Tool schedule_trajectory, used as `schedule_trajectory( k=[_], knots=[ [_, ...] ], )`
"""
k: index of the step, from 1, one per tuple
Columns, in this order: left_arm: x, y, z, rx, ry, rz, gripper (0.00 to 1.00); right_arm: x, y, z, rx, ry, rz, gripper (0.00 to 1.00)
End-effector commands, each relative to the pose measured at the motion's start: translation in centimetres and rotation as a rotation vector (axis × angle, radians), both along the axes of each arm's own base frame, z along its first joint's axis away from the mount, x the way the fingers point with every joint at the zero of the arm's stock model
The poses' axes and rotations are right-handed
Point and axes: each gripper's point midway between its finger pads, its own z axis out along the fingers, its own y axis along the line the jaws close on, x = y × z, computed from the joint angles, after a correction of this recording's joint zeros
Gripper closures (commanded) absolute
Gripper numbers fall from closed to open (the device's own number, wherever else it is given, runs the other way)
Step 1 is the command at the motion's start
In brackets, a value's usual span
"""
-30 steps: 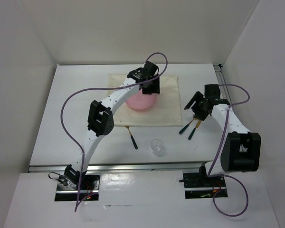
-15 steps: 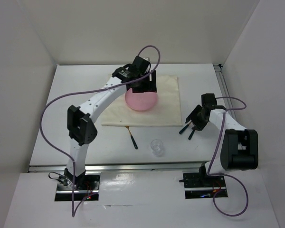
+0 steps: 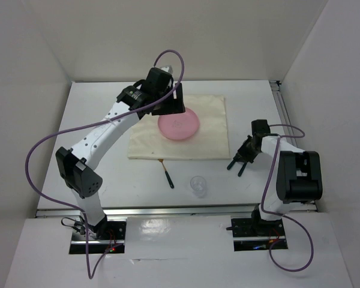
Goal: Set the dinner table for one person
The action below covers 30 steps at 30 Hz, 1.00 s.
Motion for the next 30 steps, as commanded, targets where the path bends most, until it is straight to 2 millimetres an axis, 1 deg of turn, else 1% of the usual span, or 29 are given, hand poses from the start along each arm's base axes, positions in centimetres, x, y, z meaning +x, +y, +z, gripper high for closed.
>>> schedule_trajectory(
  k=[1,2,4,5,6,7,8,9,10,11,12,13,14,15,16,17,18,19,20,21,22,23,24,25,27,28,30],
  knots=[
    [-0.2,1.9,1.1,0.03,-0.032,0.028,0.15,0.8,-0.6,-0.4,-0.028,-0.031,-0.012,0.9],
    [-0.3,2.0,0.9,0.036,-0.023,0.027,0.15,1.2,-1.1,0.4,-0.052,-0.039,-0.022,0.95],
    [-0.1,3.1,0.8,0.041,-0.016,0.05,0.15,1.7,-1.7,1.6,-0.086,-0.063,-0.028,1.0],
    [-0.6,3.4,0.6,0.049,-0.003,0.05,0.15,2.4,-2.1,3.1,-0.123,-0.097,-0.024,1.0],
    [-0.5,3.9,0.2,0.05,0.009,0.058,0.15,2.8,-1.9,4.1,-0.147,-0.123,0.002,1.0],
    [-0.7,4.6,0.9,0.042,-0.003,0.068,0.15,3.2,-1.9,5.2,-0.167,-0.148,0.004,1.0],
    [-0.8,5.5,0.1,0.047,0.018,0.092,0.15,4.4,-1.7,7.5,-0.195,-0.21,0.024,1.0],
    [-0.9,6.1,0.0,0.048,0.021,0.102,0.15,4.7,-0.8,8.2,-0.228,-0.226,0.079,1.0],
    [-0.9,6.6,0.5,0.029,0.008,0.121,0.15,5.3,-0.2,9.4,-0.236,-0.262,0.111,1.0],
    [-0.6,7.4,0.6,0.023,-0.001,0.141,0.15,6.5,0.7,10.8,-0.234,-0.304,0.149,1.0],
    [-0.9,7.5,-0.3,0.019,0.02,0.154,0.17,6.8,2.2,11.3,-0.192,-0.32,0.215,1.0],
    [-0.7,7.9,-0.4,-0.01,0.032,0.182,0.17,7.4,3.9,11.7,-0.183,-0.35,0.309,1.0],
    [-1.0,8.0,-1.0,-0.026,0.052,0.182,0.18,8.3,5.7,11.9,-0.136,-0.346,0.375,1.0],
    [-1.0,7.9,-1.3,-0.033,0.057,0.19,0.18,8.8,6.7,11.9,-0.122,-0.341,0.423,1.0],
    [-1.2,7.8,-1.9,-0.038,0.074,0.19,0.18,9.0,8.2,11.7,-0.125,-0.336,0.505,1.0],
    [-1.4,7.9,-2.0,-0.036,0.077,0.19,0.18,9.4,9.1,11.4,-0.123,-0.328,0.549,1.0],
    [-1.6,8.0,-2.7,-0.032,0.097,0.196,0.18,10.5,10.1,10.8,-0.118,-0.31,0.595,1.0],
    [-1.8,8.1,-3.2,-0.026,0.106,0.197,0.18,10.6,11.3,10.4,-0.116,-0.304,0.66,1.0],
    [-1.9,8.4,-3.2,-0.019,0.101,0.206,0.18,10.9,11.9,10.0,-0.108,-0.293,0.688,1.0],
    [-2.0,8.4,-3.5,-0.014,0.109,0.206,0.18,11.4,12.0,8.4,-0.11,-0.255,0.701,1.0],
    [-2.3,8.5,-3.5,-0.015,0.108,0.206,0.19,12.1,12.7,8.9,-0.109,-0.269,0.71,1.0],
    [-2.2,9.1,-4.0,-0.003,0.114,0.223,0.19,12.5,12.8,8.7,-0.115,-0.269,0.721,1.0],
    [-2.3,9.2,-3.5,-0.009,0.104,0.223,0.19,12.6,13.2,8.4,-0.113,-0.265,0.731,1.0],
    [-2.4,9.2,-3.9,-0.005,0.112,0.223,0.19,12.8,13.3,7.7,-0.107,-0.235,0.725,1.0],
    [-2.4,9.3,-3.9,0.003,0.109,0.216,0.19,12.8,13.3,6.9,-0.104,-0.205,0.727,1.0],
    [-2.0,9.8,-3.5,0.012,0.093,0.226,0.19,12.6,13.3,5.9,-0.101,-0.17,0.729,1.0],
    [-2.4,10.2,-3.9,0.031,0.108,0.236,0.19,12.2,13.2,4.9,-0.094,-0.131,0.722,1.0]
  ],
)
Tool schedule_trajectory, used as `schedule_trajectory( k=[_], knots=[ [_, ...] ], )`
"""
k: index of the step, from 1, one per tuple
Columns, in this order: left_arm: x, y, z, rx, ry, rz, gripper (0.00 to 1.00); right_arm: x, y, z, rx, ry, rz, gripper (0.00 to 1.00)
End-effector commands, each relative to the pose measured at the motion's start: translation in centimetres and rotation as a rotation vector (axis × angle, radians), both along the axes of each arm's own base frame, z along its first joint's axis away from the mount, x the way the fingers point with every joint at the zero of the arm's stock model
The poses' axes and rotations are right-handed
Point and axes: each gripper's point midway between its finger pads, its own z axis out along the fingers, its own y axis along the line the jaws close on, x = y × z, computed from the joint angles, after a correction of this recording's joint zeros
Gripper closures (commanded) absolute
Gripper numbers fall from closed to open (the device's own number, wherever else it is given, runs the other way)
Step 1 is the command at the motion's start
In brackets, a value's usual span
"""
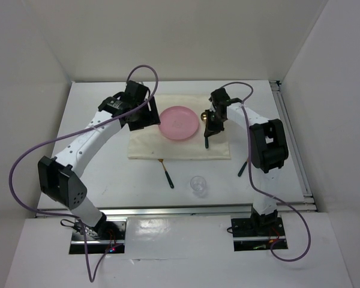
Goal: Set the dinner table for one person
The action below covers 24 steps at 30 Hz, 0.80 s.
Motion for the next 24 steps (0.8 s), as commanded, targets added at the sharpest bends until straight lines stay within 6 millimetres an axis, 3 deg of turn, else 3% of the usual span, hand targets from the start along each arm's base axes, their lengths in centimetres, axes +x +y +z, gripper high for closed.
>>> schedule_trajectory(
  k=[1,9,11,13,14,16,19,20,22,24],
  knots=[
    [0.2,0.7,2.8,-0.011,-0.08,0.016,0.19,0.0,0.0,1.2,-0.002,0.016,0.017,1.0],
    [0.3,0.9,2.8,-0.017,-0.077,0.019,0.19,-1.9,0.4,-0.2,0.014,0.075,0.011,1.0],
    [0.4,0.9,2.5,-0.007,-0.07,0.012,0.19,-2.1,0.8,-0.2,0.017,0.079,0.01,0.9],
    [0.5,0.8,2.8,-0.011,-0.078,0.012,0.19,-2.3,0.6,-0.5,0.008,0.087,-0.002,0.72],
    [0.5,0.7,2.8,-0.018,-0.076,0.006,0.19,-2.1,0.7,-0.5,0.01,0.079,-0.002,0.69],
    [0.5,0.7,2.8,-0.018,-0.076,0.006,0.19,-1.9,0.6,0.4,0.012,0.06,-0.023,0.56],
    [0.7,0.5,2.6,-0.017,-0.075,-0.008,0.19,-1.3,-0.3,2.0,-0.026,0.015,-0.067,0.47],
    [0.8,0.4,2.1,-0.012,-0.064,-0.008,0.19,-1.0,-0.6,3.5,-0.03,-0.024,-0.092,0.42],
    [0.9,0.4,1.9,-0.008,-0.054,-0.008,0.19,-1.9,-2.2,4.2,-0.083,-0.041,-0.16,0.42],
    [0.8,0.4,1.6,-0.004,-0.045,-0.008,0.19,-3.3,-5.3,5.5,-0.108,-0.082,-0.29,0.39]
  ],
)
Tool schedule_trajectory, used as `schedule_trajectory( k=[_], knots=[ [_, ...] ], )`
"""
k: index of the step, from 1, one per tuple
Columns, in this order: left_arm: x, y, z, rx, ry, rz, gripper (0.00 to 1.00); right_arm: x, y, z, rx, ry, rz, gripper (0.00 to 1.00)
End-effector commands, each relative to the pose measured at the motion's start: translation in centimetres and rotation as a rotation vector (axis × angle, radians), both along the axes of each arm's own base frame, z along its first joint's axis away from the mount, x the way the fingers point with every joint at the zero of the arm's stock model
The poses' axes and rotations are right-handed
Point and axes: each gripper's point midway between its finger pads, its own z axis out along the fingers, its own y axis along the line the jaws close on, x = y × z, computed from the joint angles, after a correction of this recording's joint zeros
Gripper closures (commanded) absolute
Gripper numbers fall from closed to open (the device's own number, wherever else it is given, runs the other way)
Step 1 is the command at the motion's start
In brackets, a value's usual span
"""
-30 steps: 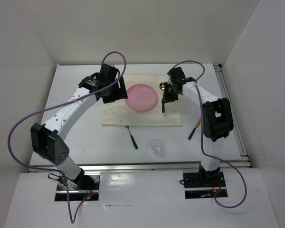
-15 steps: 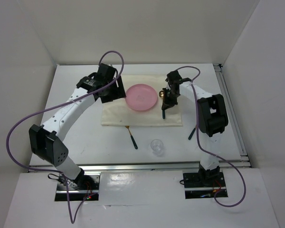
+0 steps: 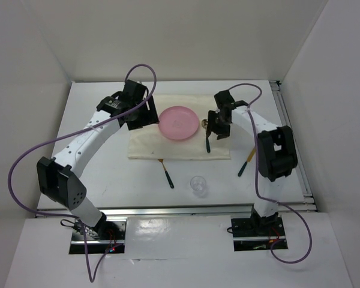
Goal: Set the dinner table for one person
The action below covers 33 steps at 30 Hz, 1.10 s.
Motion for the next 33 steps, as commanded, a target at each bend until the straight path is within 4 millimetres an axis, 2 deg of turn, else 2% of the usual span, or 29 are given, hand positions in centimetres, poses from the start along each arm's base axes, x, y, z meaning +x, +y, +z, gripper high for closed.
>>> schedule_trajectory(
  k=[1,2,5,6,9,11,14,18,22,25,27,29,30,31,33],
  knots=[
    [0.8,-0.1,1.3,-0.007,-0.044,-0.017,0.19,-1.7,-4.6,4.4,-0.061,-0.111,-0.208,0.35],
    [0.8,-0.1,1.3,-0.007,-0.044,-0.017,0.19,-3.8,-6.4,4.2,-0.081,-0.106,-0.267,0.32],
    [0.9,-0.3,1.4,-0.01,-0.052,-0.031,0.19,-6.1,-10.2,3.5,-0.062,-0.076,-0.452,0.31],
    [0.9,-0.3,1.4,-0.01,-0.052,-0.031,0.19,-7.8,-11.8,2.6,-0.061,-0.041,-0.526,0.31],
    [0.9,-0.3,1.4,-0.004,-0.053,-0.038,0.19,-10.4,-13.2,0.5,-0.061,0.037,-0.604,0.31],
    [1.0,-0.3,0.8,0.005,-0.031,-0.038,0.19,-11.1,-14.0,-0.2,-0.062,0.064,-0.651,0.31],
    [0.9,0.1,0.7,0.01,-0.021,-0.029,0.19,-12.5,-13.7,-2.5,-0.042,0.136,-0.658,0.31],
    [0.9,0.1,0.7,0.01,-0.021,-0.029,0.19,-14.0,-13.7,-4.3,-0.052,0.182,-0.701,0.34],
    [1.1,0.2,0.2,0.021,-0.014,-0.023,0.19,-14.0,-13.7,-5.4,-0.04,0.182,-0.706,0.39],
    [1.1,0.2,0.2,0.021,-0.014,-0.023,0.19,-13.8,-13.5,-6.0,-0.024,0.186,-0.714,0.49],
    [1.0,0.1,0.2,0.014,-0.011,-0.029,0.19,-13.5,-13.5,-6.0,-0.023,0.174,-0.706,0.62],
    [1.1,0.0,-0.1,0.018,-0.003,-0.029,0.2,-12.0,-14.1,-3.9,-0.031,0.084,-0.689,0.71],
    [1.2,0.2,-0.1,0.024,-0.005,-0.023,0.2,-11.2,-14.2,-3.1,-0.027,0.045,-0.671,0.81],
    [1.2,0.2,-0.1,0.024,-0.005,-0.023,0.2,-9.8,-14.5,-1.1,-0.022,-0.027,-0.654,0.84],
    [1.2,0.5,-0.6,0.038,0.001,-0.004,0.2,-8.5,-14.3,0.7,-0.05,-0.091,-0.562,0.9]
  ],
)
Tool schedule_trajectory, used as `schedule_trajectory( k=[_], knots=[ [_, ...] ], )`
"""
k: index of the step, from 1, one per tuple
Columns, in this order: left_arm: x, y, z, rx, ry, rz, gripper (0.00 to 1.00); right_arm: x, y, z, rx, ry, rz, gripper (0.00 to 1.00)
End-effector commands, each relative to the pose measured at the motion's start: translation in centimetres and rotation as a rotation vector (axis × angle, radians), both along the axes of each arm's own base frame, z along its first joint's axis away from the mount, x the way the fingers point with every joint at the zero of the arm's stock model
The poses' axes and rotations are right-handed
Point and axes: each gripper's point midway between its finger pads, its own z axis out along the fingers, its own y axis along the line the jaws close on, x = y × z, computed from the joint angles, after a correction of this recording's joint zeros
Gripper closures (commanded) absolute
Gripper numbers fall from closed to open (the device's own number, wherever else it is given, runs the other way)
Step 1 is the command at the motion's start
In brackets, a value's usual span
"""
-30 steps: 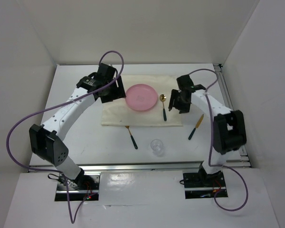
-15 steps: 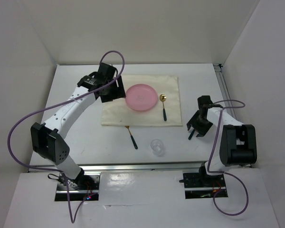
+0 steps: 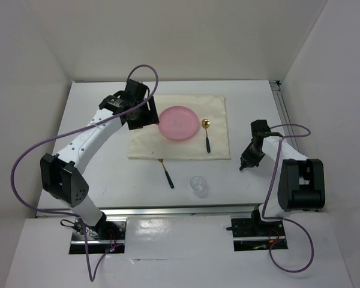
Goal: Set the dinner table for one person
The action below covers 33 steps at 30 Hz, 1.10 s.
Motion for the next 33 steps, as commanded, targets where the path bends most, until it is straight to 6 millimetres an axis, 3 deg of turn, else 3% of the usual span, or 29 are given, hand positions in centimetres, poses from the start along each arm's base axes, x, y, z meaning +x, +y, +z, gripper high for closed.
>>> schedule_trajectory(
  k=[1,5,7,9,13,17,19,22,23,24,26,27,30,33],
  knots=[
    [0.5,0.4,-0.1,0.023,-0.01,0.007,0.2,6.5,-0.1,6.8,-0.072,-0.273,0.129,0.91],
    [0.6,0.8,-0.1,0.023,-0.01,0.016,0.2,9.4,2.7,8.6,-0.052,-0.269,0.313,0.91],
    [0.6,0.8,-0.1,0.023,-0.01,0.016,0.2,10.7,5.2,8.9,-0.015,-0.27,0.425,0.91],
    [0.4,0.9,-0.2,0.027,0.0,0.016,0.2,12.0,8.0,8.4,0.011,-0.252,0.517,0.91],
    [0.1,1.0,0.1,0.021,0.0,0.024,0.2,13.6,10.8,6.7,0.007,-0.218,0.588,0.91],
    [0.5,1.2,0.0,0.028,0.002,0.025,0.2,14.6,11.9,4.6,0.002,-0.191,0.607,0.91],
    [0.7,1.0,0.0,0.021,0.004,0.02,0.2,14.7,12.1,4.0,0.012,-0.179,0.612,0.87],
    [0.8,1.0,-0.2,0.03,0.011,0.012,0.2,14.6,11.9,2.6,0.004,-0.145,0.608,0.74],
    [0.7,1.0,-0.2,0.03,0.011,0.012,0.2,14.6,11.9,2.6,0.004,-0.145,0.608,0.6],
    [0.7,1.0,-0.2,0.03,0.011,0.012,0.2,14.6,11.7,2.6,-0.005,-0.144,0.605,0.53],
    [0.9,0.9,0.2,0.027,0.003,0.013,0.2,14.5,12.1,2.6,-0.004,-0.144,0.614,0.46],
    [0.9,0.9,0.2,0.027,0.003,0.013,0.2,14.6,12.1,3.1,-0.005,-0.157,0.614,0.41],
    [0.8,0.8,0.2,0.02,0.006,0.007,0.2,14.6,12.1,3.8,-0.005,-0.165,0.614,0.4],
    [1.0,0.6,0.1,0.013,0.009,0.001,0.2,15.1,11.6,7.1,-0.04,-0.226,0.59,0.4]
  ],
)
